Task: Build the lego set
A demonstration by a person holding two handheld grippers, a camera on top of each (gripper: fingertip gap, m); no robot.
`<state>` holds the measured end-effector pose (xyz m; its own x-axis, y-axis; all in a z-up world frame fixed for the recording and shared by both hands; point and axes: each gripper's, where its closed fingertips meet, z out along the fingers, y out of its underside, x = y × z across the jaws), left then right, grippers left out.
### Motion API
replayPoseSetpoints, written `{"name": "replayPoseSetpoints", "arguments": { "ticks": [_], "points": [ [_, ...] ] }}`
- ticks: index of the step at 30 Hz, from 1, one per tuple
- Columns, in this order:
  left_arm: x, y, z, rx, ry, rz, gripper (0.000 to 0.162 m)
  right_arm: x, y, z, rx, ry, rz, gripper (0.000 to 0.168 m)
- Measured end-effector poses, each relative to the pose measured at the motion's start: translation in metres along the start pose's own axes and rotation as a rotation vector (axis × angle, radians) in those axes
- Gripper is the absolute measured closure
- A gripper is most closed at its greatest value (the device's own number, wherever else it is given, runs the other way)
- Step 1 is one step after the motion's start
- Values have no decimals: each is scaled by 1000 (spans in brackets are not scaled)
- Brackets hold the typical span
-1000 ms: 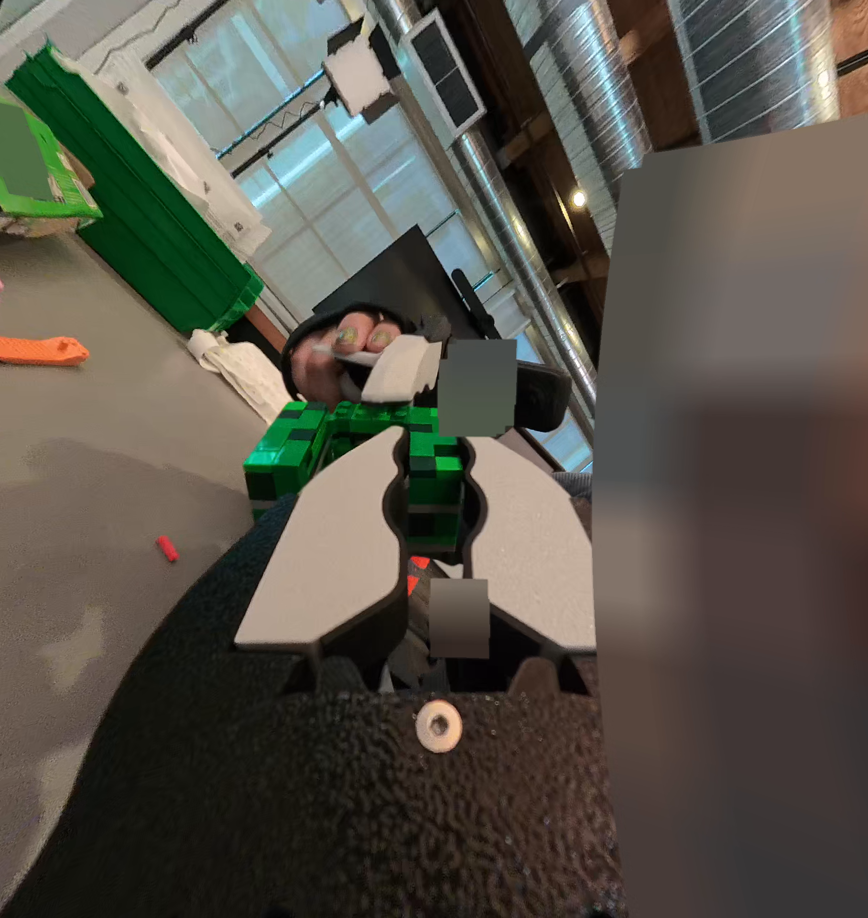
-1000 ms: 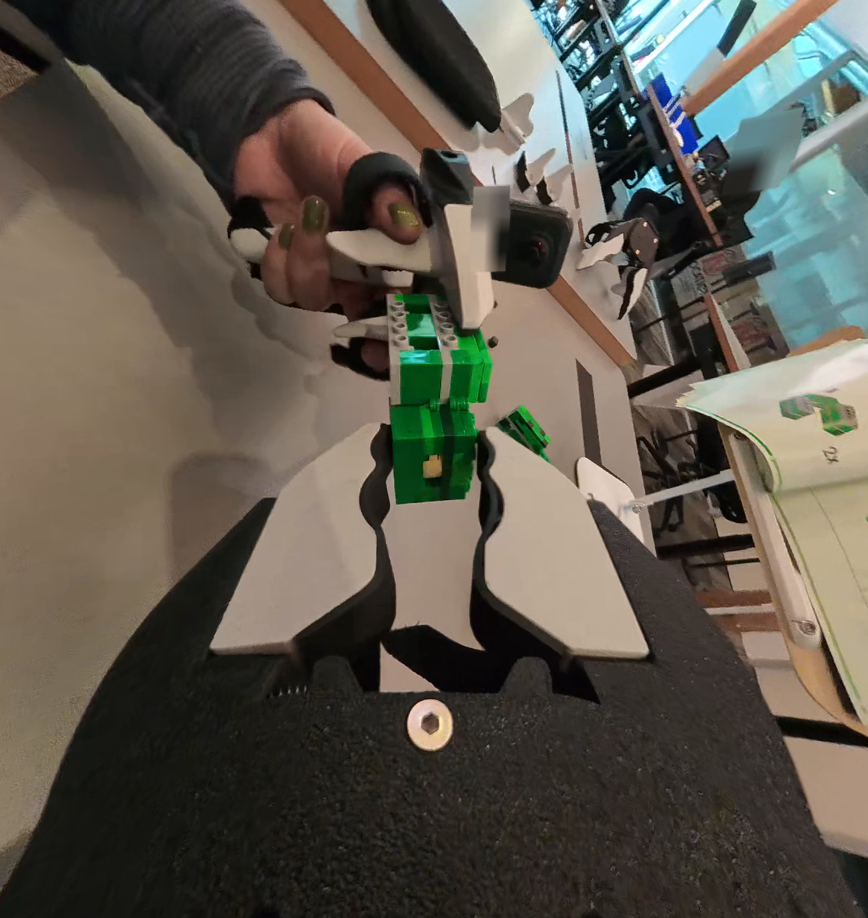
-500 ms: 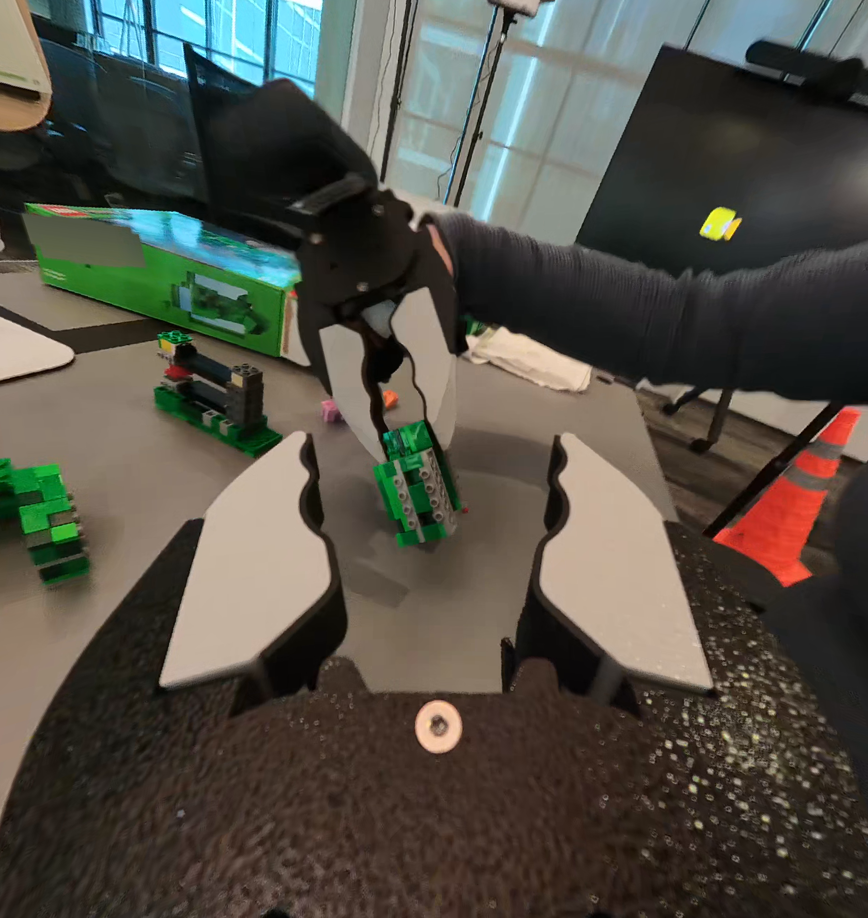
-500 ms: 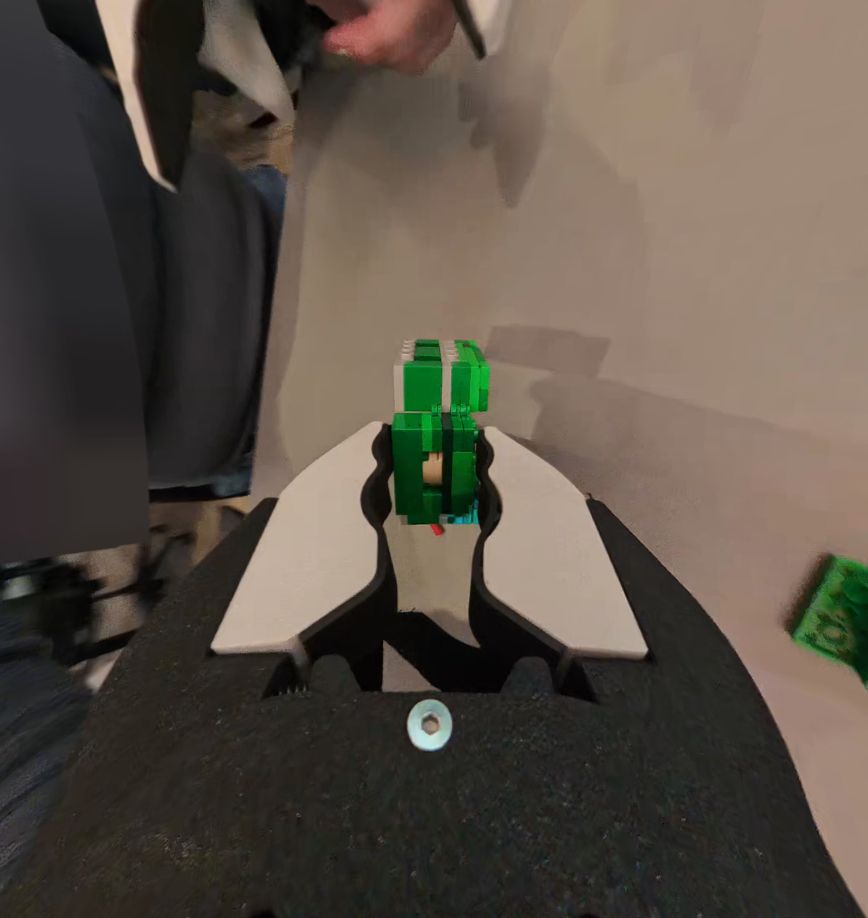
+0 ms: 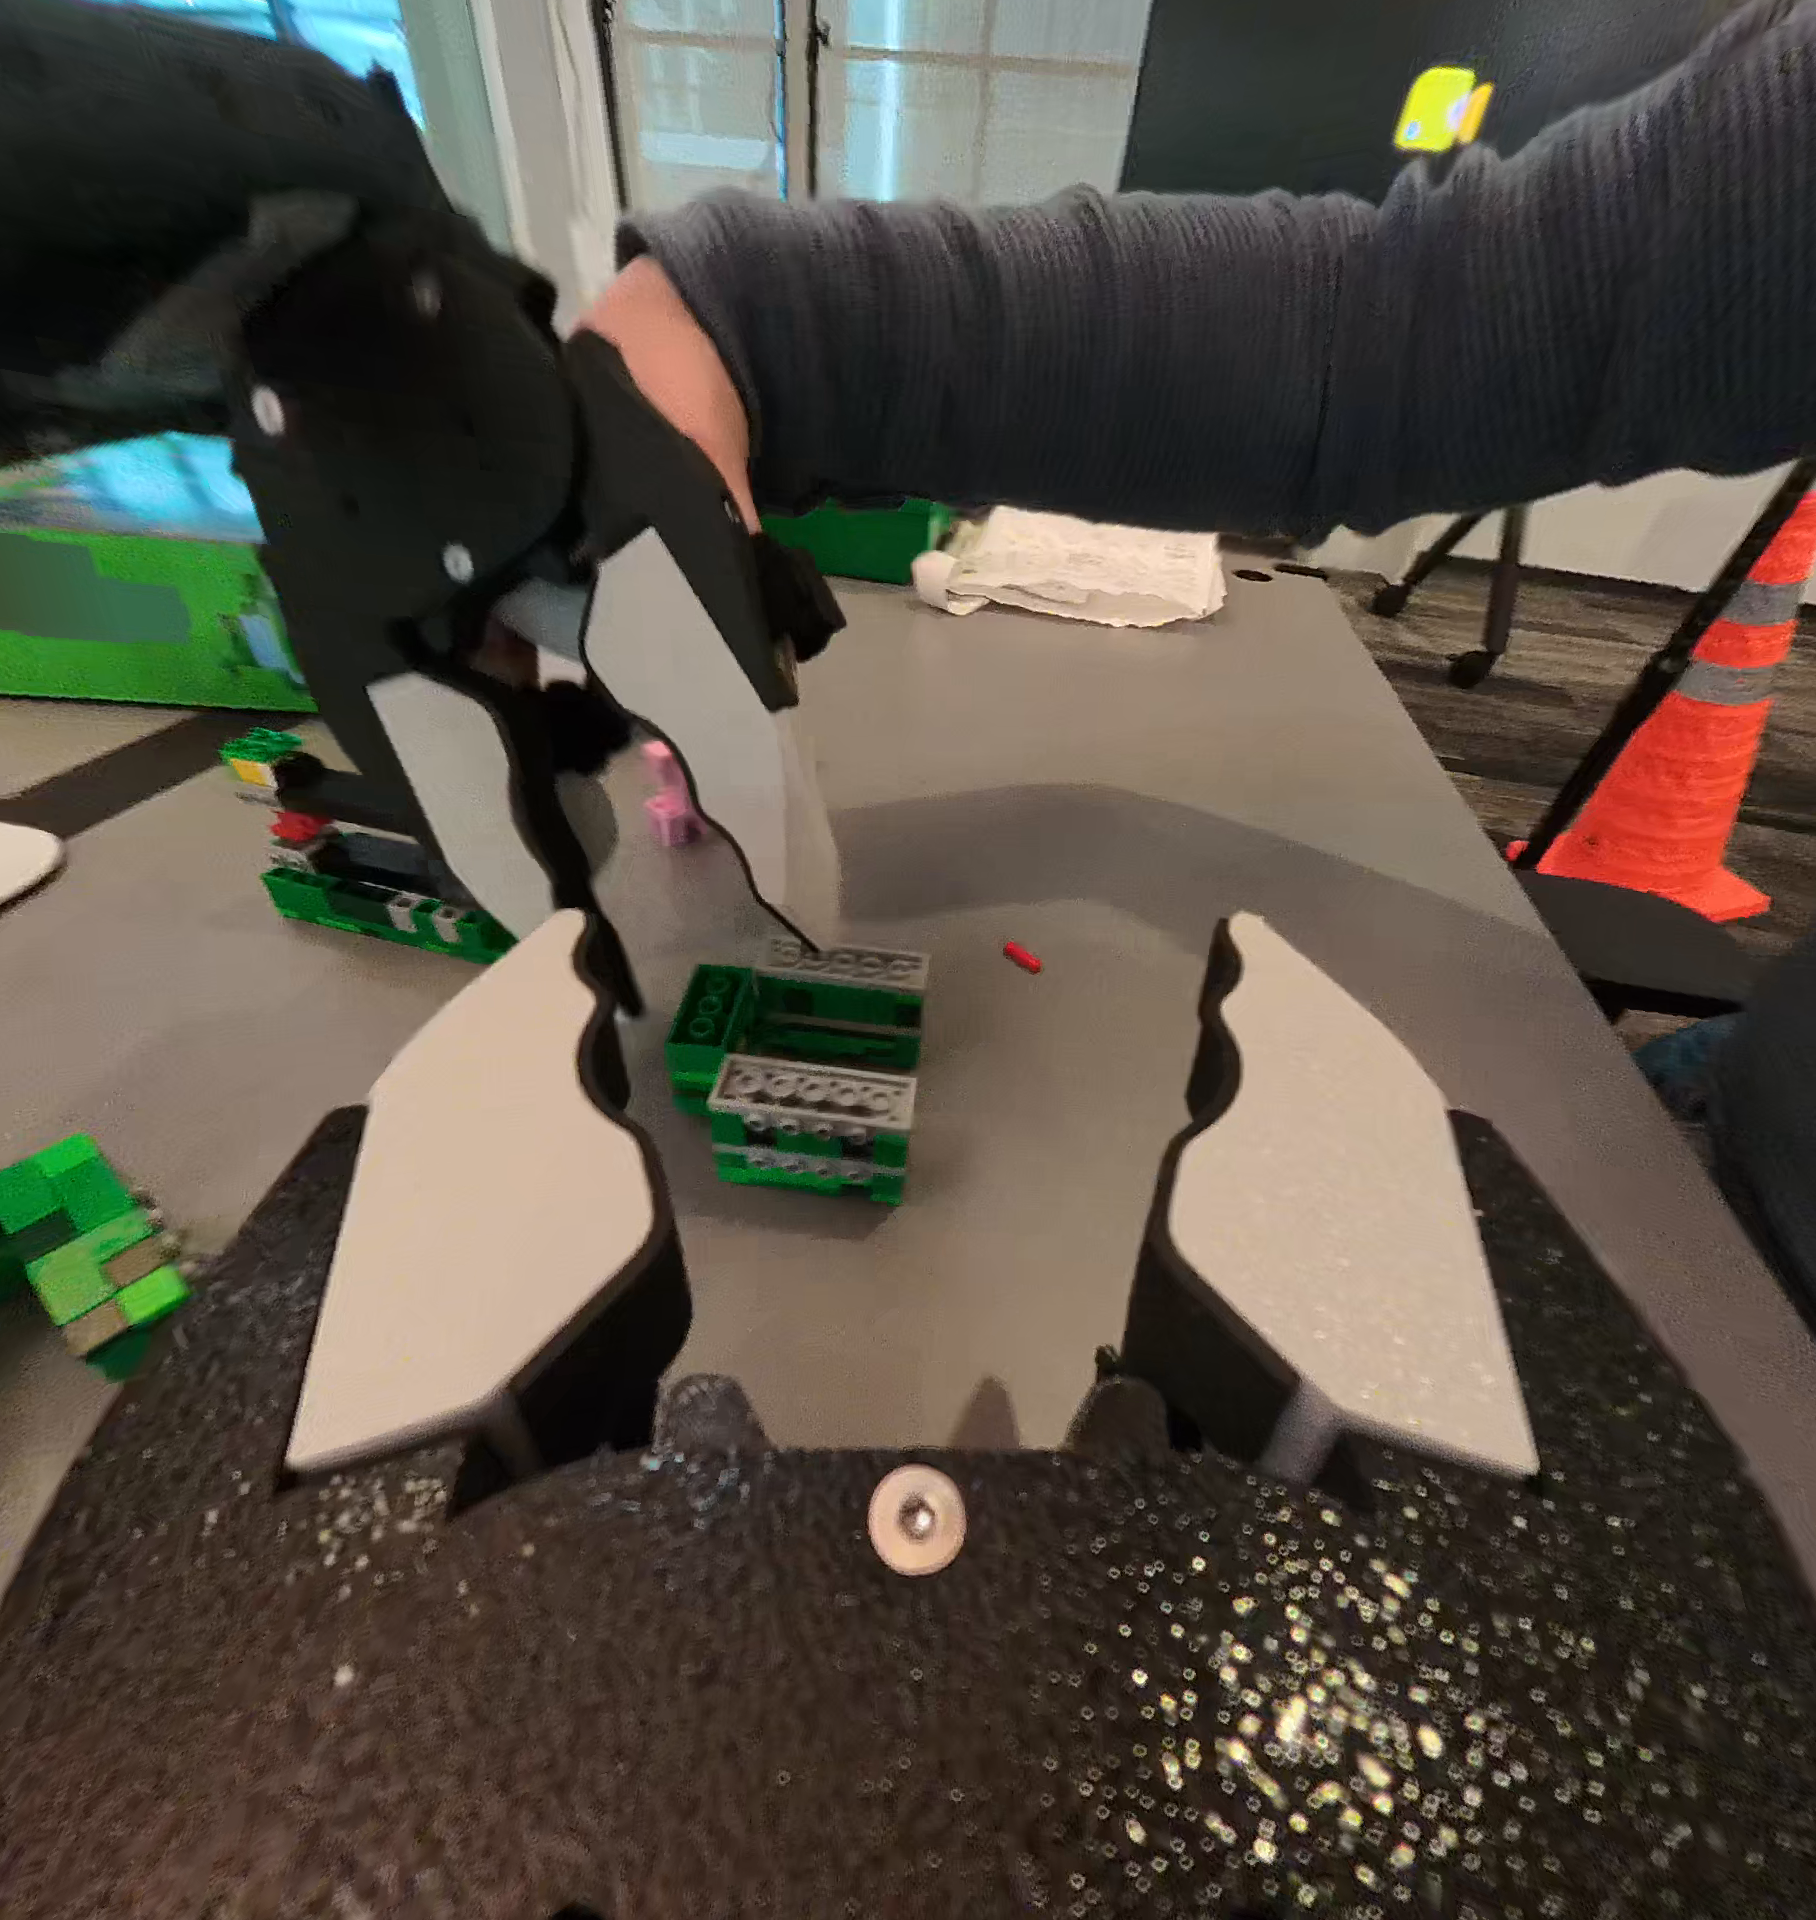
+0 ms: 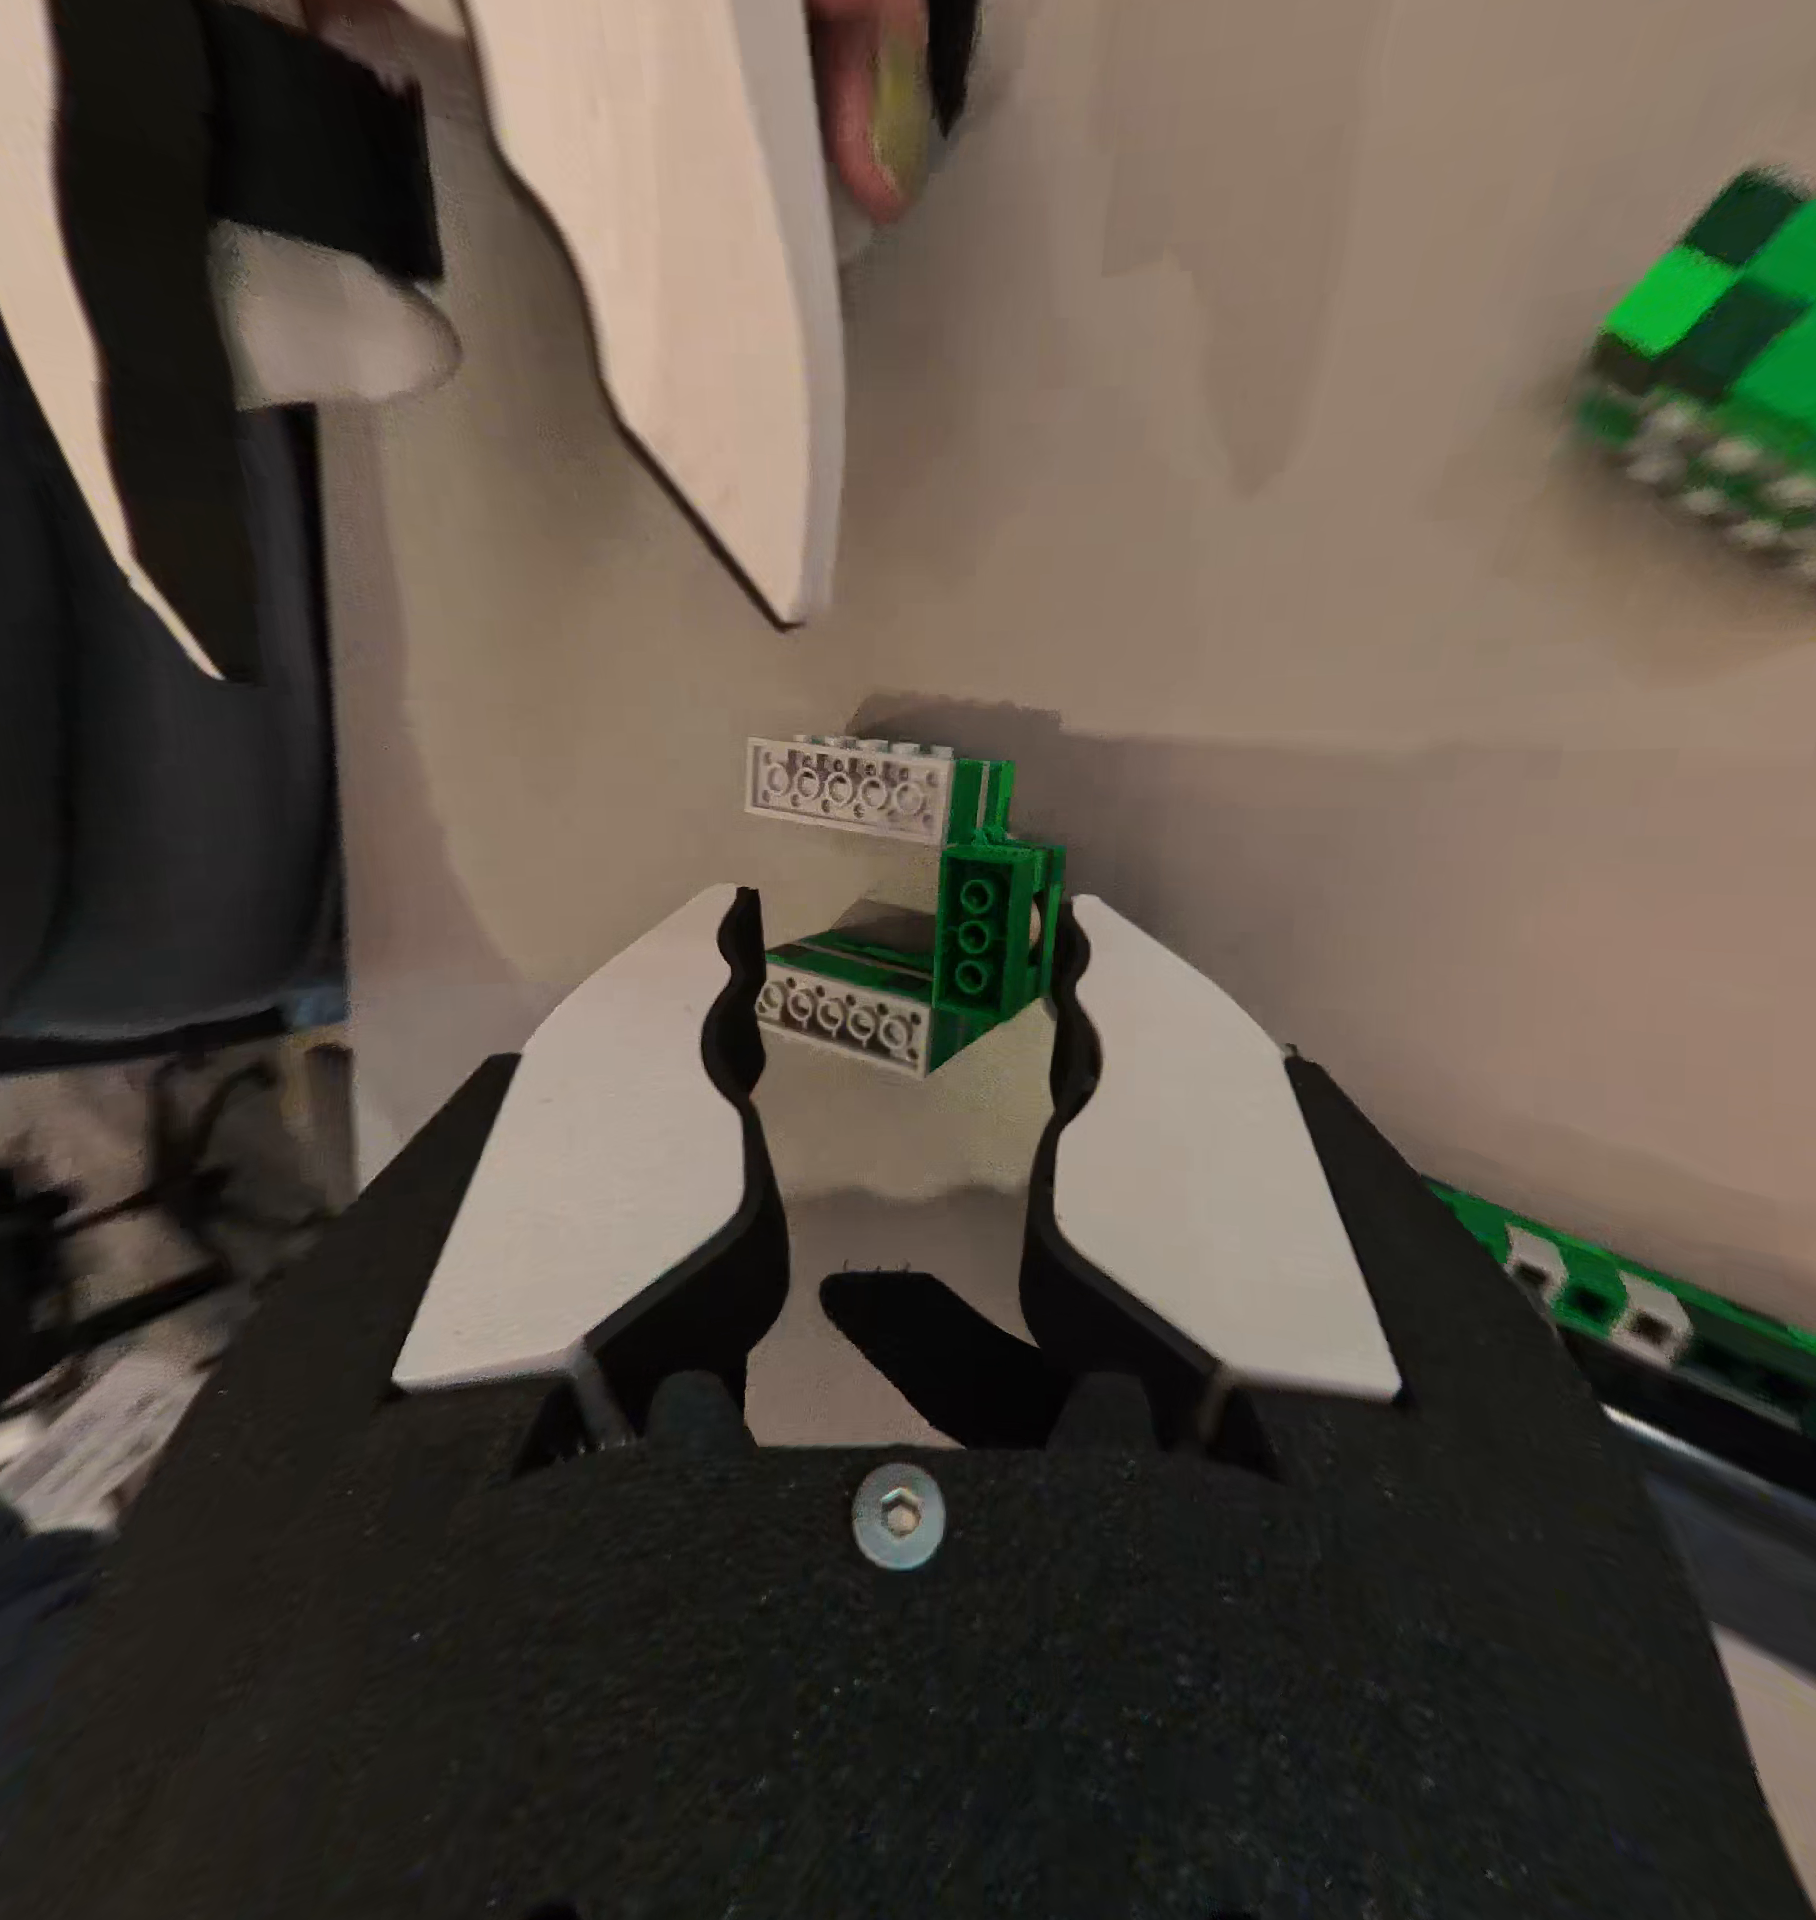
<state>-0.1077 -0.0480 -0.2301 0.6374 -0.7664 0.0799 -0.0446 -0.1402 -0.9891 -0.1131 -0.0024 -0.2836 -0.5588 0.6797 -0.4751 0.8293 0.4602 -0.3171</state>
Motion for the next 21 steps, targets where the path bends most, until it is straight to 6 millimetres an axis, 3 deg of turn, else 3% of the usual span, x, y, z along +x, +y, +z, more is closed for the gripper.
{"name": "replayPoseSetpoints", "arguments": {
  "ticks": [2, 5, 8, 10, 15, 21],
  "points": [
    [2, -2, 2, -16, 0, -6, 53, -3, 1, -11, 107, 116, -36, 115],
    [6, 1, 7, -65, -44, 28, 54, -24, 18, -22, 254, 290, -105, 119],
    [17, 2, 16, -83, -78, 81, 55, -51, 46, -14, 347, 417, -188, 133],
    [24, 7, 21, -111, -83, 126, 56, -59, 62, -3, 392, 483, -226, 135],
    [47, 20, 37, -247, -48, 110, 67, -72, 85, 31, 352, 443, -259, 141],
    [62, 26, 47, -299, -82, 139, 72, -62, 87, 40, 280, 412, -336, 147]
  ]
}}
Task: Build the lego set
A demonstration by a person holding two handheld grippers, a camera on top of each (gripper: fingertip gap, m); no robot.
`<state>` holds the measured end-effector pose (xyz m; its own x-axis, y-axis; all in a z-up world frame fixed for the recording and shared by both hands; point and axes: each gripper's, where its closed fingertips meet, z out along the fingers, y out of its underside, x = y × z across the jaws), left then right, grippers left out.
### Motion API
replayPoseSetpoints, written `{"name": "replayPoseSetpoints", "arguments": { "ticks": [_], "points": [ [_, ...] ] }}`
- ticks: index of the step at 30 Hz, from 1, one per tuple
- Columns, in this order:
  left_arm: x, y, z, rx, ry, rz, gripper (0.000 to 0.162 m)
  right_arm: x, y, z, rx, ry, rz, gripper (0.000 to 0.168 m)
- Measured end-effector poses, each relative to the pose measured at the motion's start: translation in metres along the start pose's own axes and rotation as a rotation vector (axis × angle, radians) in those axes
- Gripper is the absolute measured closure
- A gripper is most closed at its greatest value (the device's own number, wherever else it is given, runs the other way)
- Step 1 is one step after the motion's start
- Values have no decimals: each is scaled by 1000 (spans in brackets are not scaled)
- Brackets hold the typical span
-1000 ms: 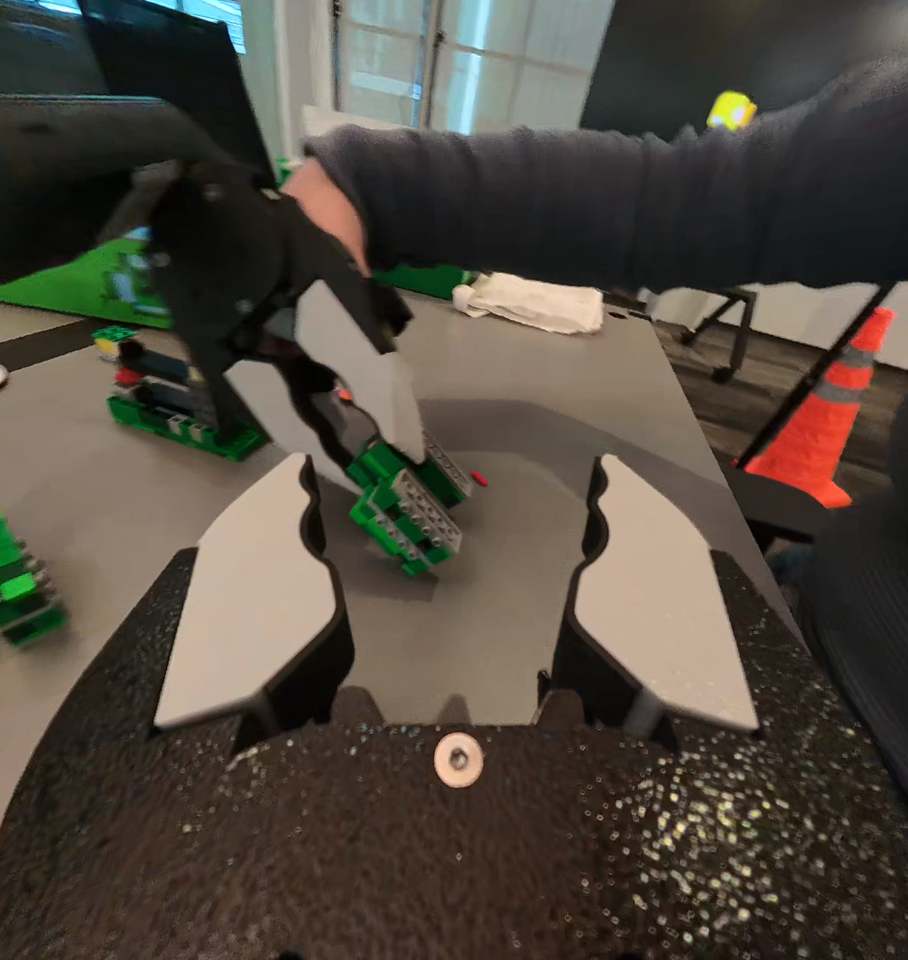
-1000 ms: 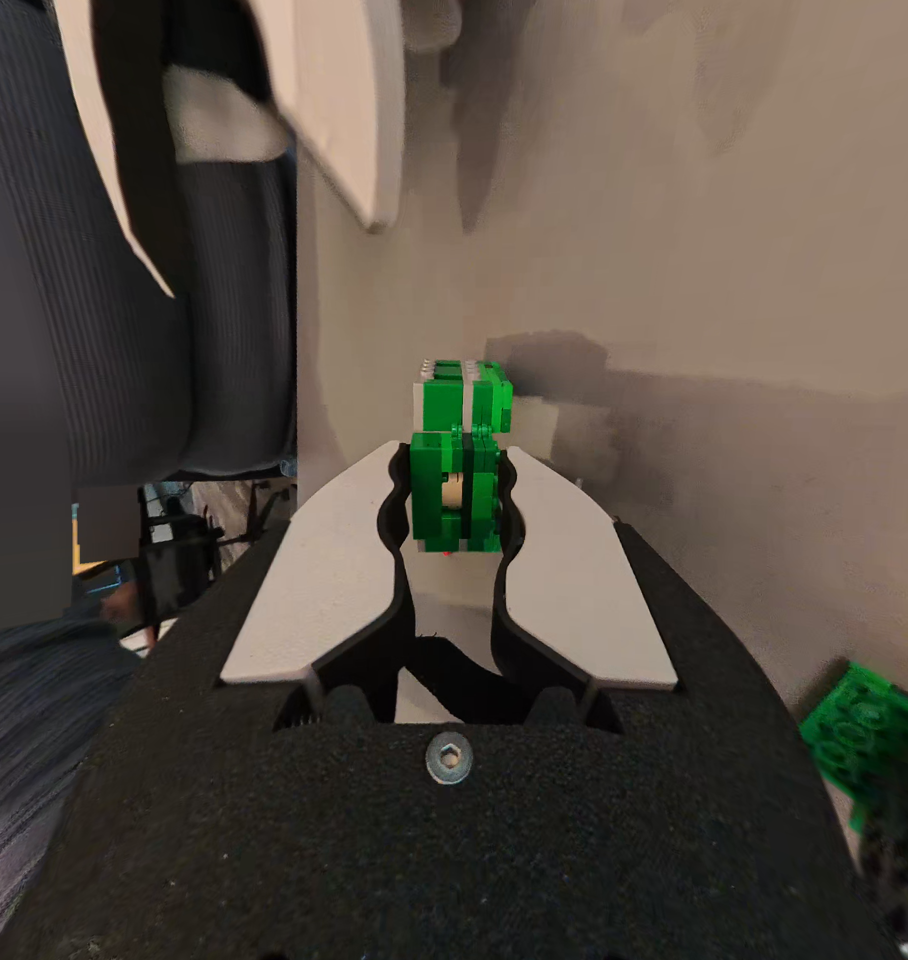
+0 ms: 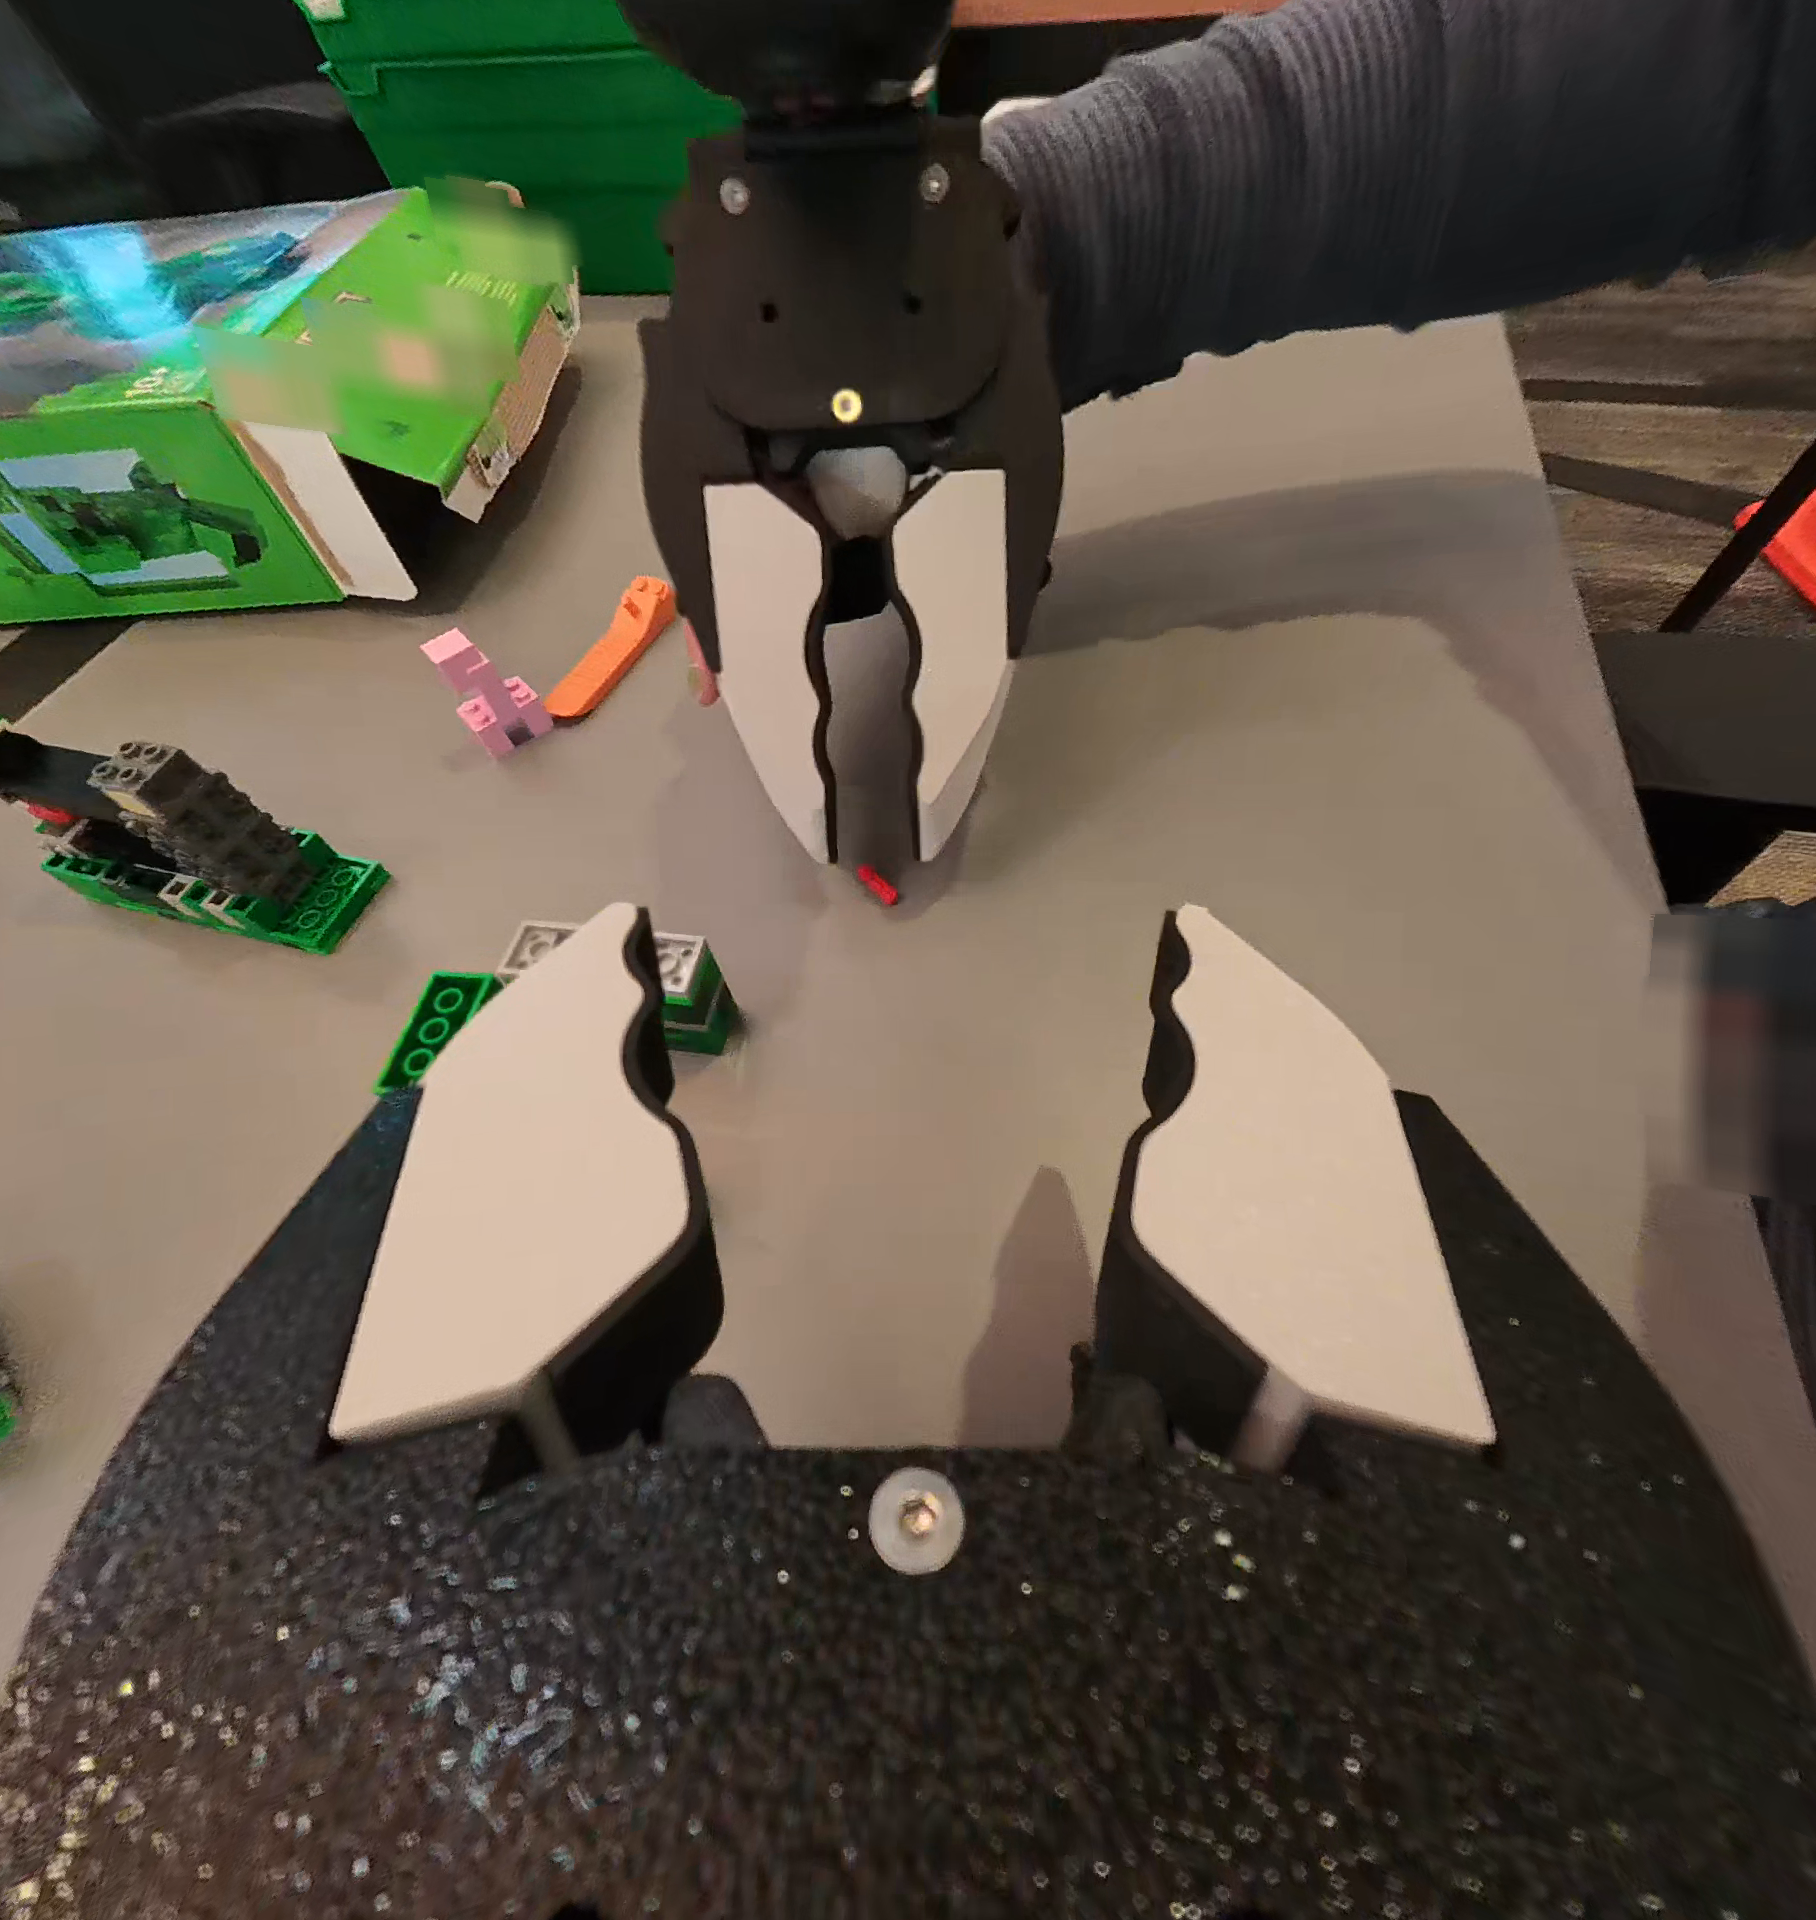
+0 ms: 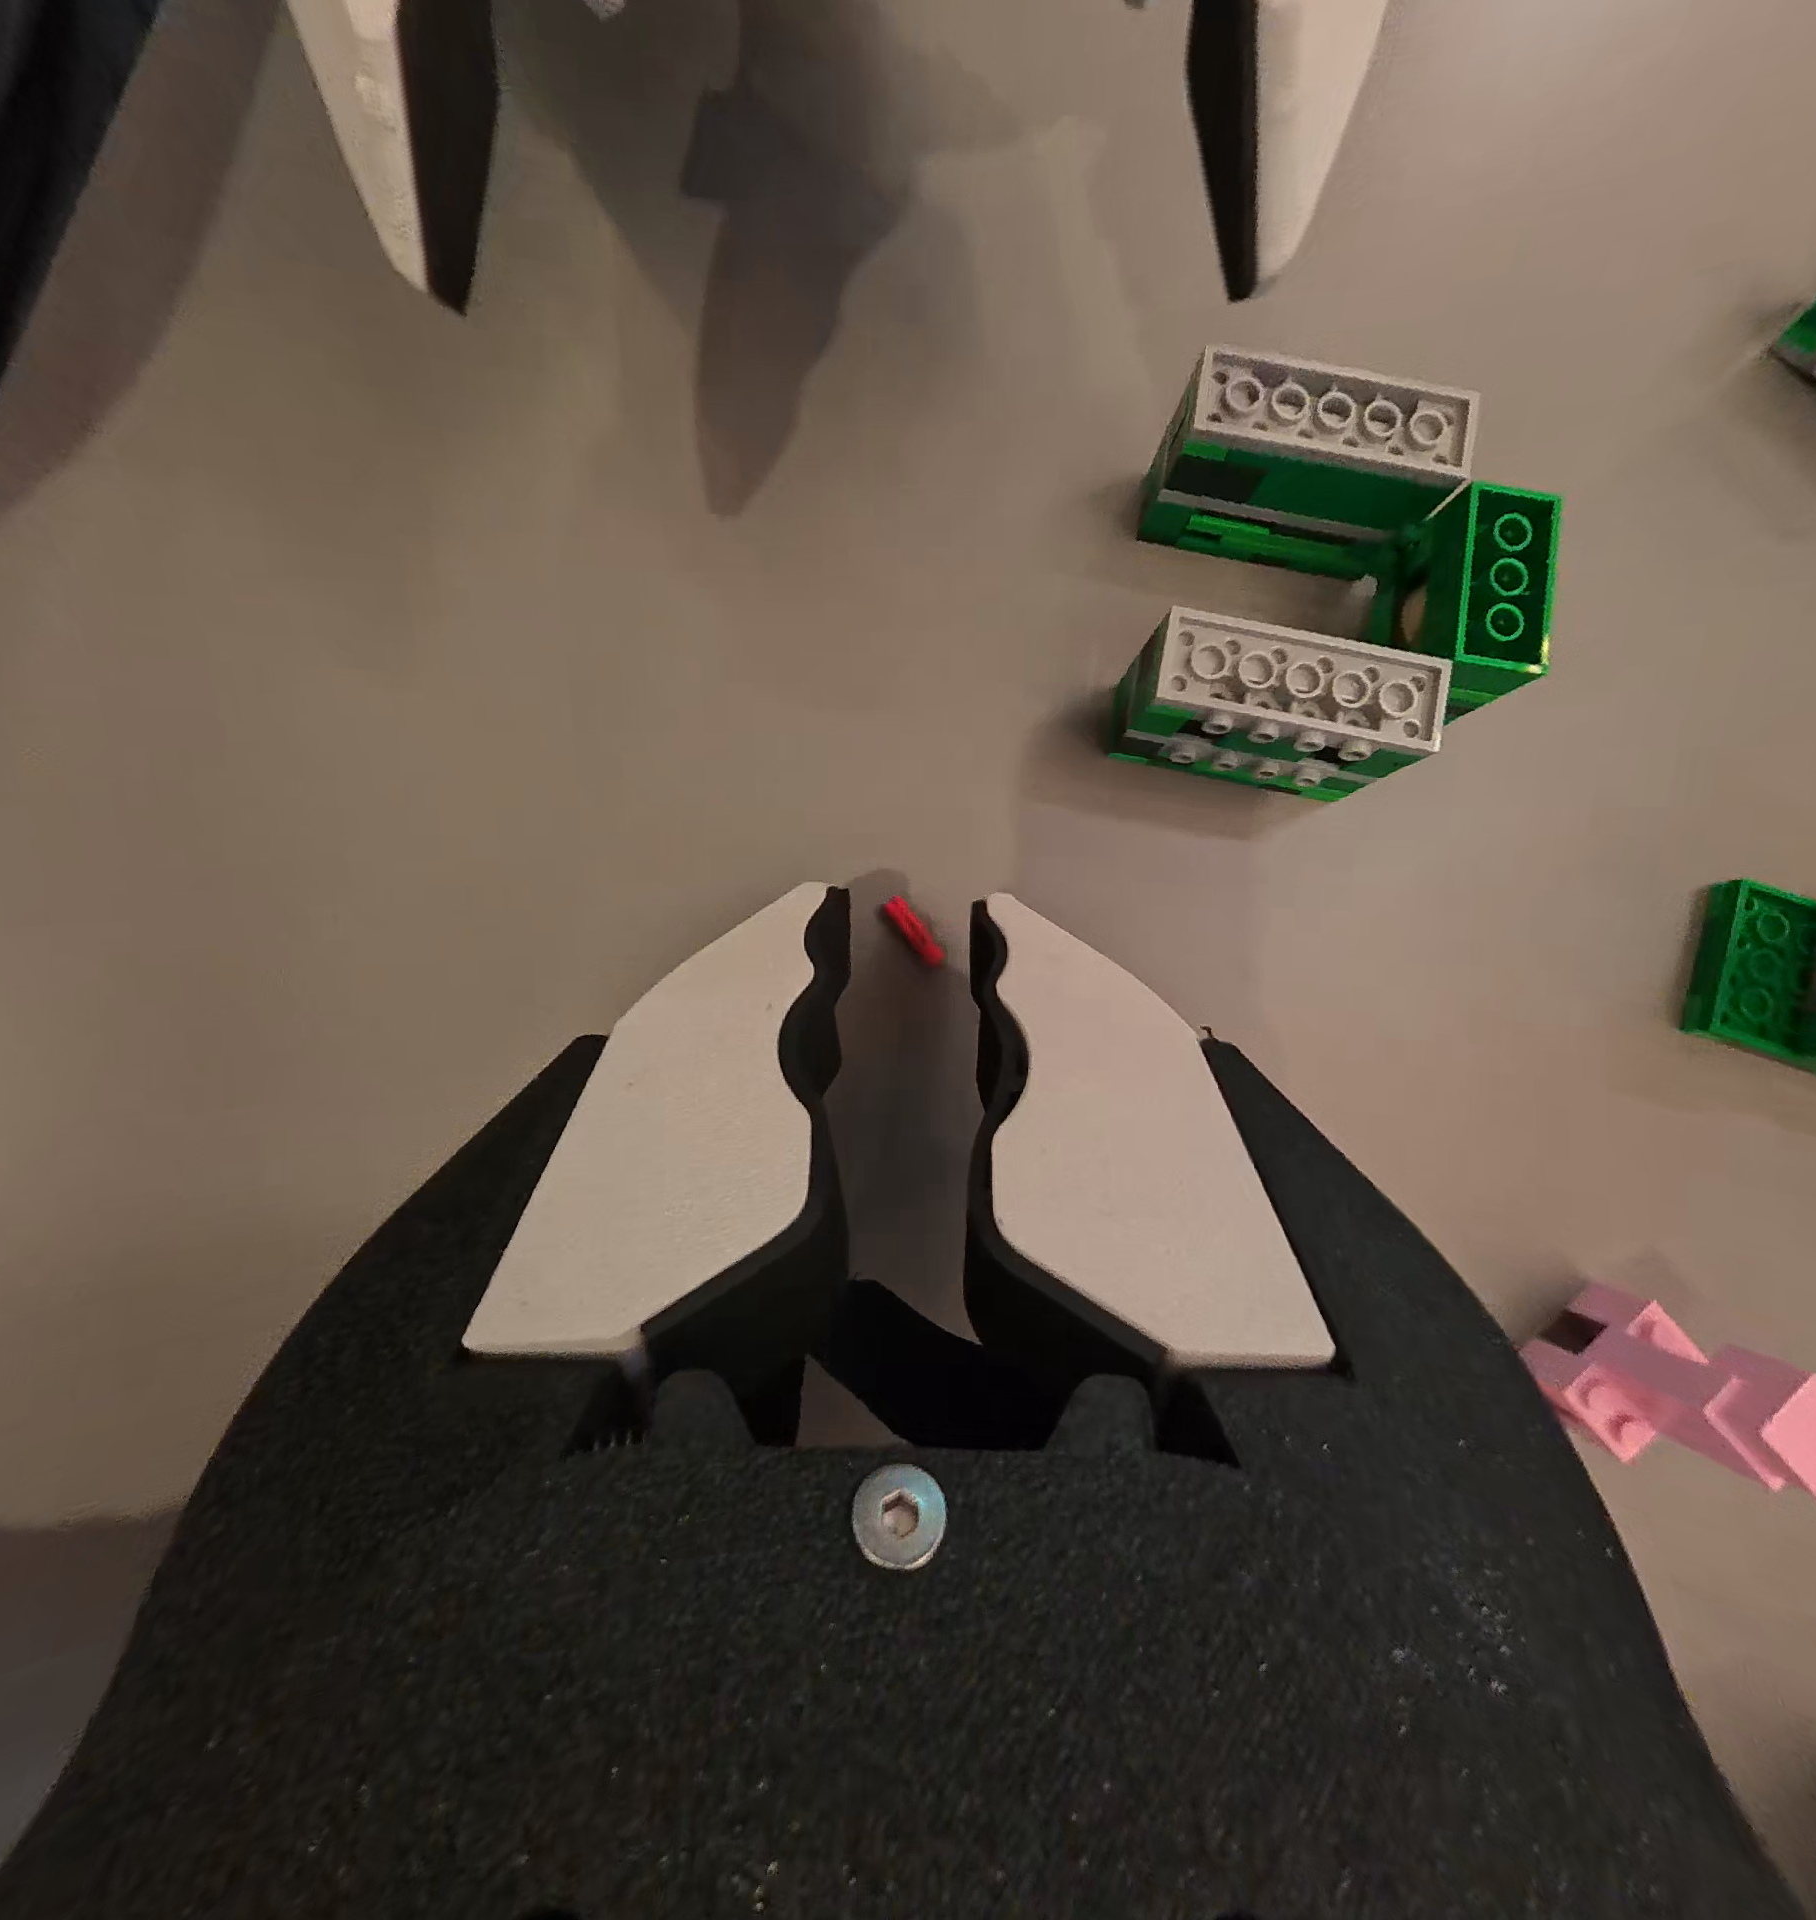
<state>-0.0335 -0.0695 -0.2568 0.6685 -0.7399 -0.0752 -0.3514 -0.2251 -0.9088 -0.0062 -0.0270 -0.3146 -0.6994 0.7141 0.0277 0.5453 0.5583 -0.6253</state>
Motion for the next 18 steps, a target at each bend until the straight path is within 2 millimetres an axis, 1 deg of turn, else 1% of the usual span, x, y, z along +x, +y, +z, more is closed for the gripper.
{"name": "replayPoseSetpoints", "arguments": {
  "ticks": [4, 7, 9, 11, 12, 14, 18],
  "points": [
    [0, 2, 1, -9, -16, -23, 75, 3, 6, 3, -12, -77, -15, 155],
    [-2, 4, 2, -14, -32, -40, 78, 2, 12, 7, -26, -107, -42, 155],
    [-3, 5, 3, -19, -45, -45, 79, 2, 11, 9, -11, -111, -57, 155],
    [-6, 7, 5, -26, -66, -46, 88, 2, 10, 9, -2, -116, -57, 164],
    [-7, 7, 6, -28, -76, -45, 93, 3, 10, 9, 3, -112, -53, 164],
    [-10, 8, 9, -33, -103, -35, 102, 7, 5, 7, 36, -73, -61, 165],
    [-17, 6, 16, -47, -179, 67, 119, 7, -24, -9, 162, -5, -97, 165]
  ]
}}
